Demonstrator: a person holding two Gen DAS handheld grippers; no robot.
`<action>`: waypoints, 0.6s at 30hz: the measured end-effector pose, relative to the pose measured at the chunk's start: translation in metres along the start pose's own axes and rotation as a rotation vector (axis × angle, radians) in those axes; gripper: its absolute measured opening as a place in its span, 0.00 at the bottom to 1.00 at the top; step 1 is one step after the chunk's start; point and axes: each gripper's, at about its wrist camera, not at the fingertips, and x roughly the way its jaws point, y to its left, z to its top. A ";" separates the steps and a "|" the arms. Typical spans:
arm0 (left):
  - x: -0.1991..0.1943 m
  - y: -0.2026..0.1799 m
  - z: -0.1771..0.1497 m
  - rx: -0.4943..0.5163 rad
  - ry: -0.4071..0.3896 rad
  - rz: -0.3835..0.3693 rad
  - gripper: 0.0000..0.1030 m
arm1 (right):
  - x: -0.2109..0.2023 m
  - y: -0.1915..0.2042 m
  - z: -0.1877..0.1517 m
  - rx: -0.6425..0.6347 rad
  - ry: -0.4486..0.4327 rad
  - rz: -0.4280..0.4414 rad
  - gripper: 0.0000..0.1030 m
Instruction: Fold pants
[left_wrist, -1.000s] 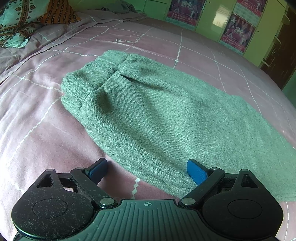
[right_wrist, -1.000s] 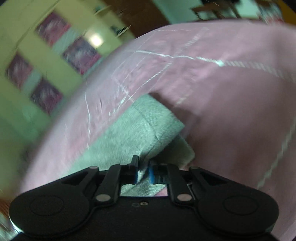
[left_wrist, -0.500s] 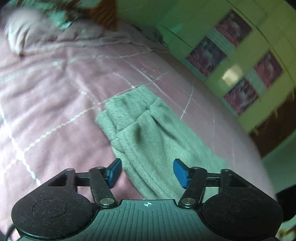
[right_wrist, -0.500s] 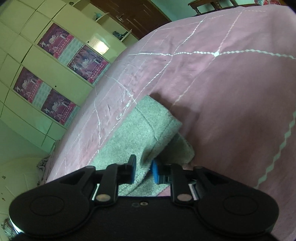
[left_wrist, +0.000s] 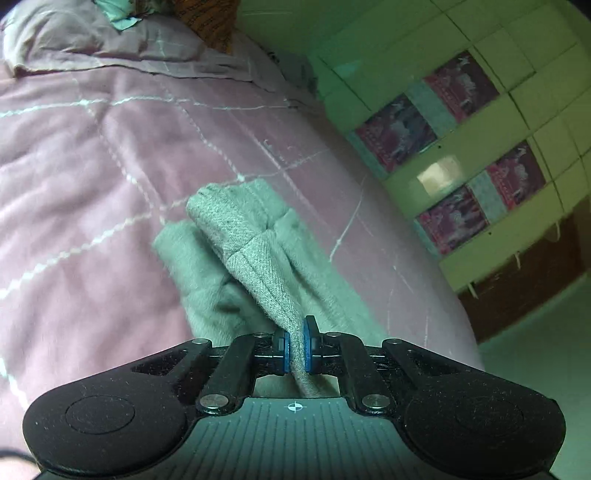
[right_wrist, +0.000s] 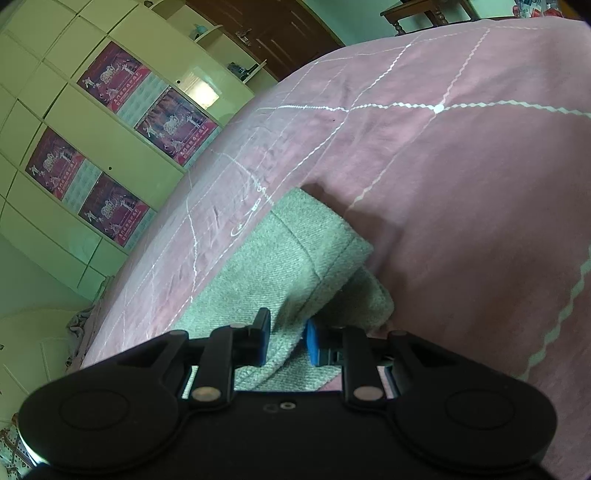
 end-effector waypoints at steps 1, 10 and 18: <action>0.001 0.000 0.002 0.020 0.013 0.005 0.07 | -0.001 0.002 0.001 -0.006 -0.001 -0.011 0.04; -0.009 0.007 0.013 0.020 0.010 -0.043 0.07 | -0.011 0.023 0.003 -0.083 -0.026 -0.038 0.04; 0.009 0.031 0.003 -0.004 0.093 0.039 0.07 | -0.002 0.011 0.001 -0.007 0.075 -0.095 0.04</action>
